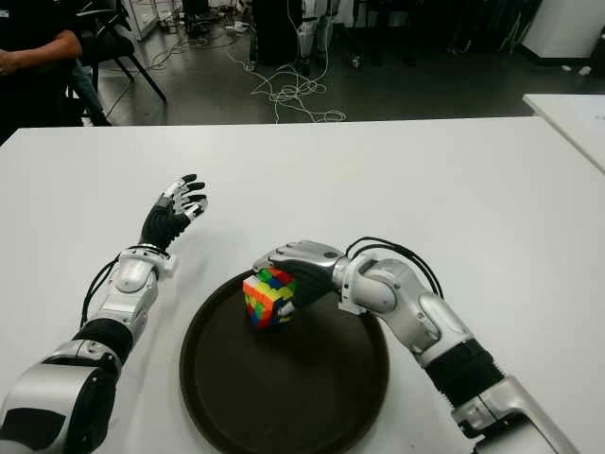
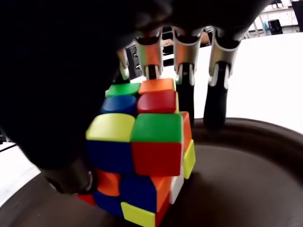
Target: Pick up the Rubik's Cube and put it in the plate
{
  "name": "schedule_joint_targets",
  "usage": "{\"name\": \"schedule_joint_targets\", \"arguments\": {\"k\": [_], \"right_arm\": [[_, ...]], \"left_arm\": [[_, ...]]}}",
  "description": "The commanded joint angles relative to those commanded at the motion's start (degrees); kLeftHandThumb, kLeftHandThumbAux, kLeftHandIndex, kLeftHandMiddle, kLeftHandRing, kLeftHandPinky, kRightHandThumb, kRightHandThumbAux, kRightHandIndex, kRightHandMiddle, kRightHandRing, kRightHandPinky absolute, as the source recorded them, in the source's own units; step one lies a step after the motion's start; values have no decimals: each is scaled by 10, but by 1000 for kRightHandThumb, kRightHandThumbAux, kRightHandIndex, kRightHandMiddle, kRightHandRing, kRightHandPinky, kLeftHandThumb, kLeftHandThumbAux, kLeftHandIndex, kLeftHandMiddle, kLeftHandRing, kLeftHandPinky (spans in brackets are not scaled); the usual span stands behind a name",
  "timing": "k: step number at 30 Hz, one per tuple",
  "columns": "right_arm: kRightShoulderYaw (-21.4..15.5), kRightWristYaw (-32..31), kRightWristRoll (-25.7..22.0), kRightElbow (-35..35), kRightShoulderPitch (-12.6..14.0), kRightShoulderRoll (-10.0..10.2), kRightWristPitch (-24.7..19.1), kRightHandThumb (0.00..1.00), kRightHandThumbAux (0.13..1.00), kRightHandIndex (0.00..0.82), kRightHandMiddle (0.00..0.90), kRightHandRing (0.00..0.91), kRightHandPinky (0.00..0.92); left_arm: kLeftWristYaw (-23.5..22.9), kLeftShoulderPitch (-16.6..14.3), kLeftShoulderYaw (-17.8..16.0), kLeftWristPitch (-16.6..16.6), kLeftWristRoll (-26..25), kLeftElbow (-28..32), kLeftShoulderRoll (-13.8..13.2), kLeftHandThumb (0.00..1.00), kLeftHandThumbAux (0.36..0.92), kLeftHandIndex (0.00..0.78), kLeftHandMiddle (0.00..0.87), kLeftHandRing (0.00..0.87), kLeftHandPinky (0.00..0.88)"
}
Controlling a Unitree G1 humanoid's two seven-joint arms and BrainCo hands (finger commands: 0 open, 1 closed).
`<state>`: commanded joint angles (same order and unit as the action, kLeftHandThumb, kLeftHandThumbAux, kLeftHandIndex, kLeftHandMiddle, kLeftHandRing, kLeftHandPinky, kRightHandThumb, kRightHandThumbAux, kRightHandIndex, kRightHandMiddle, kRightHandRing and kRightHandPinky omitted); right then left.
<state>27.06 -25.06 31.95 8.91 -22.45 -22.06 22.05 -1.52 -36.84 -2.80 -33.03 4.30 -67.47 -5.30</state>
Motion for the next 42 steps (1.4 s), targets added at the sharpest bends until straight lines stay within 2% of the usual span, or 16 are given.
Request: {"name": "schedule_joint_targets", "arguments": {"k": [2, 4, 6, 7, 9, 11, 14, 34, 42], "right_arm": [[-3, 8, -7, 3, 5, 2, 4, 684, 744, 398, 257, 293, 311], [-5, 11, -12, 5, 7, 3, 5, 675, 746, 396, 185, 216, 226], [-5, -4, -20, -1, 6, 3, -7, 670, 747, 395, 142, 170, 182], [-5, -12, -23, -4, 5, 3, -15, 431, 774, 261, 92, 119, 143], [-4, -25, -26, -9, 3, 3, -27, 220, 791, 140, 47, 68, 105], [-4, -29, -27, -11, 3, 4, -33, 90, 792, 62, 19, 30, 78], [-7, -25, -28, -14, 6, 6, -38, 29, 776, 23, 6, 9, 62], [-13, 6, -14, -9, 4, 3, -26, 0, 744, 14, 0, 0, 44], [-14, -6, -14, -15, -2, -5, -34, 0, 727, 4, 0, 0, 21]], "left_arm": [[0, 0, 0, 0, -1, 0, 0, 167, 625, 128, 188, 189, 155], [0, 0, 0, 0, -1, 0, 1, 167, 618, 126, 183, 186, 157], [-1, 0, -1, -2, -3, 1, 1, 166, 617, 124, 182, 186, 163], [-2, 0, -2, -3, -4, 1, 2, 167, 624, 124, 183, 189, 175], [-4, 1, -3, -5, -5, 2, 2, 171, 634, 124, 183, 190, 184], [-5, 1, -3, -7, -6, 2, 3, 175, 643, 123, 181, 189, 189], [-5, 1, -4, -7, -7, 2, 3, 175, 643, 123, 180, 186, 183], [3, 0, -6, -5, -7, -1, 4, 182, 667, 123, 186, 185, 159], [7, -1, -4, -6, -4, -2, 2, 182, 659, 123, 183, 188, 193]]}}
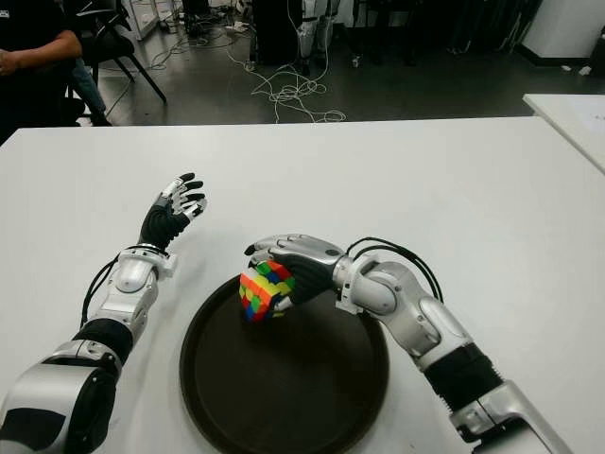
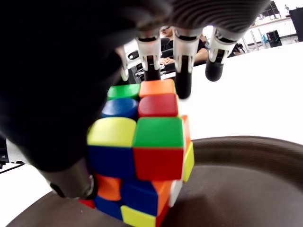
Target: Pick up the Rubik's Cube and put it in the plate
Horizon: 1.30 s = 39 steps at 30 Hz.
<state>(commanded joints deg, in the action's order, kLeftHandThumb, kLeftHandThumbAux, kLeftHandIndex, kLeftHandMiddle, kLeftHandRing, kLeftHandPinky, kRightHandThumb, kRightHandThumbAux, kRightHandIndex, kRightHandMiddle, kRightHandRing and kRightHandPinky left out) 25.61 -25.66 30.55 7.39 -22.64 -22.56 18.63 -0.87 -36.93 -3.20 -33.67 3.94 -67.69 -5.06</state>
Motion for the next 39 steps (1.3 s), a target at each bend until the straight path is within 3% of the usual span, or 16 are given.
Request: {"name": "schedule_joint_targets", "arguments": {"k": [12, 21, 34, 39], "right_arm": [[-29, -43, -48, -27, -6, -30, 10, 0, 678, 0, 0, 0, 0], [-56, -63, -119, 6, -20, -45, 61, 0, 690, 0, 0, 0, 0], [-92, -76, -160, 38, -34, -66, 96, 0, 742, 0, 0, 0, 0], [-113, -102, -201, 52, -41, -85, 115, 0, 729, 0, 0, 0, 0]], "left_arm": [[0, 0, 1, -3, 1, 0, -1, 174, 671, 120, 177, 182, 177], [-6, -1, -1, -2, -2, -3, -2, 183, 675, 123, 185, 194, 198], [-10, -2, 1, -2, 0, -5, -4, 164, 648, 126, 194, 197, 170], [-7, -1, 2, 0, 1, -5, -4, 158, 636, 130, 193, 193, 165]]}}
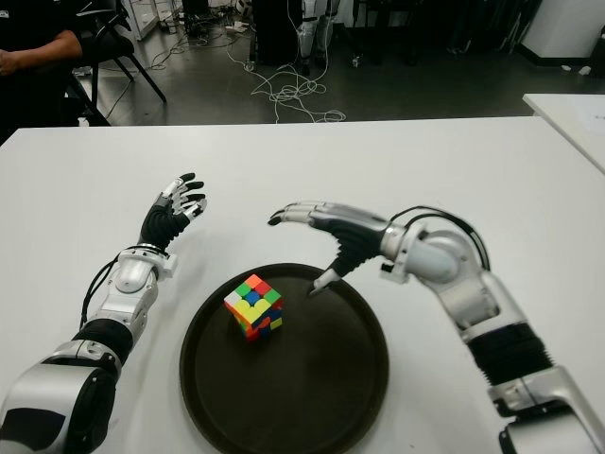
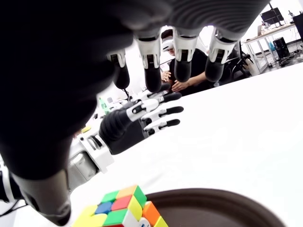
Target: Pick up the Rubik's Cube and put it in the plate
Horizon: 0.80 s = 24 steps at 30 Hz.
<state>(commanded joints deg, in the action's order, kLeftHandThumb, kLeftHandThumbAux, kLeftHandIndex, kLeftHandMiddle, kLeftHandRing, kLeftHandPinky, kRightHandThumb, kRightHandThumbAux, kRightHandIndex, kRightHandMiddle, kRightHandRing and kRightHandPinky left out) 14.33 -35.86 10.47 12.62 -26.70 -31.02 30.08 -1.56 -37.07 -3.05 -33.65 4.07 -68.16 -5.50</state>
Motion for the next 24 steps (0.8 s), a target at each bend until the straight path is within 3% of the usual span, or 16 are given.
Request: {"name": "schedule_joint_targets", "arguments": {"k": [5, 9, 11, 14, 16, 21, 24], "right_arm": [[-32, -40, -61, 18, -9, -23, 4, 0, 684, 0, 0, 0, 0], [-66, -49, -124, 37, -11, -7, -37, 0, 663, 0, 0, 0, 0], [-81, -23, -135, 67, -18, 20, -41, 0, 667, 0, 0, 0, 0], [-134, 118, -145, 163, -32, 114, -26, 0, 698, 12, 23, 12, 3], [-159, 189, -139, 202, -35, 145, -16, 0, 717, 23, 43, 24, 7], [-187, 309, -114, 285, -40, 177, 5, 0, 782, 104, 149, 128, 120], [-195, 375, -103, 342, -29, 190, 8, 0, 812, 156, 208, 195, 203]], "left_arm": [[-2, 0, 0, 3, -1, 1, 0, 165, 626, 127, 185, 189, 163], [-3, -2, -1, 7, -1, -1, 0, 175, 634, 126, 179, 181, 162], [-2, -3, 0, 9, -1, -2, 0, 175, 634, 125, 177, 180, 166], [0, -6, 0, 13, 0, -4, 1, 181, 630, 129, 185, 192, 178], [0, -8, 0, 16, 0, -6, 1, 187, 627, 132, 191, 200, 182], [0, -10, -1, 18, -1, -8, 2, 195, 628, 137, 204, 210, 188], [-2, -10, -2, 17, -2, -8, 2, 194, 636, 138, 203, 211, 198]]}}
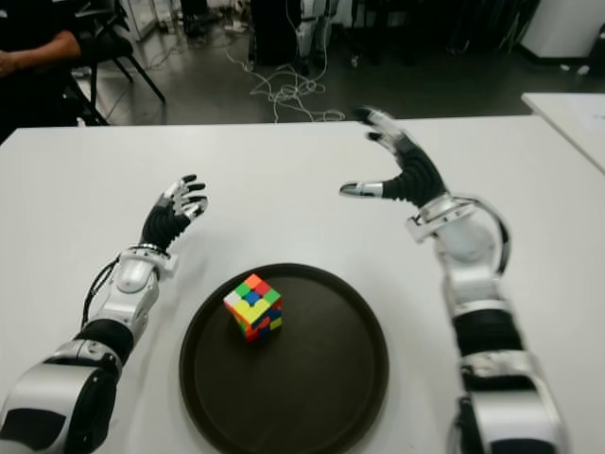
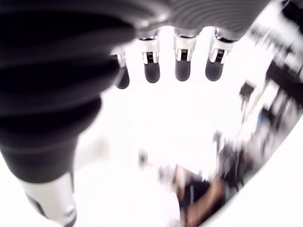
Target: Pick up the Rubik's Cube and put it in the plate
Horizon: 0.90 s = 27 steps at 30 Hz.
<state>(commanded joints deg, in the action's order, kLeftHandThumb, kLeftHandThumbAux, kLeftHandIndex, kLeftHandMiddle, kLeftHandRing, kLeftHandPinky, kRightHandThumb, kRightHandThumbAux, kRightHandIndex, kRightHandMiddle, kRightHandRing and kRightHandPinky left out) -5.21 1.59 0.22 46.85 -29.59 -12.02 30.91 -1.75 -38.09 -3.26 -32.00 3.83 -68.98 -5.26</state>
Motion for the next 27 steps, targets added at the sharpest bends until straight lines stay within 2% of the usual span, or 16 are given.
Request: {"name": "schedule_joint_targets", "arguments": {"k": [5, 10, 12, 20, 27], "right_arm": [[4, 73, 20, 76, 0, 14, -29, 0, 828, 192, 258, 253, 271], [9, 124, 37, 113, -29, 18, -48, 0, 826, 199, 270, 272, 292], [12, 147, 46, 109, -36, 24, -43, 10, 836, 202, 271, 279, 301], [24, 185, 75, 73, -10, 36, 2, 49, 839, 205, 270, 279, 300], [24, 165, 70, 53, 1, 39, 0, 44, 816, 169, 255, 251, 241]], "left_arm": [[-5, 1, -2, -3, -3, 1, 1, 181, 654, 137, 195, 202, 205], [-3, 2, 0, -6, 0, 3, 0, 168, 658, 136, 186, 193, 204], [-1, 2, 2, -9, 2, 4, 0, 162, 657, 136, 183, 190, 199], [1, 7, 4, -14, 3, 8, 2, 151, 654, 135, 180, 191, 201], [-10, 8, -3, -14, -8, 9, 6, 163, 678, 139, 187, 205, 234]]}}
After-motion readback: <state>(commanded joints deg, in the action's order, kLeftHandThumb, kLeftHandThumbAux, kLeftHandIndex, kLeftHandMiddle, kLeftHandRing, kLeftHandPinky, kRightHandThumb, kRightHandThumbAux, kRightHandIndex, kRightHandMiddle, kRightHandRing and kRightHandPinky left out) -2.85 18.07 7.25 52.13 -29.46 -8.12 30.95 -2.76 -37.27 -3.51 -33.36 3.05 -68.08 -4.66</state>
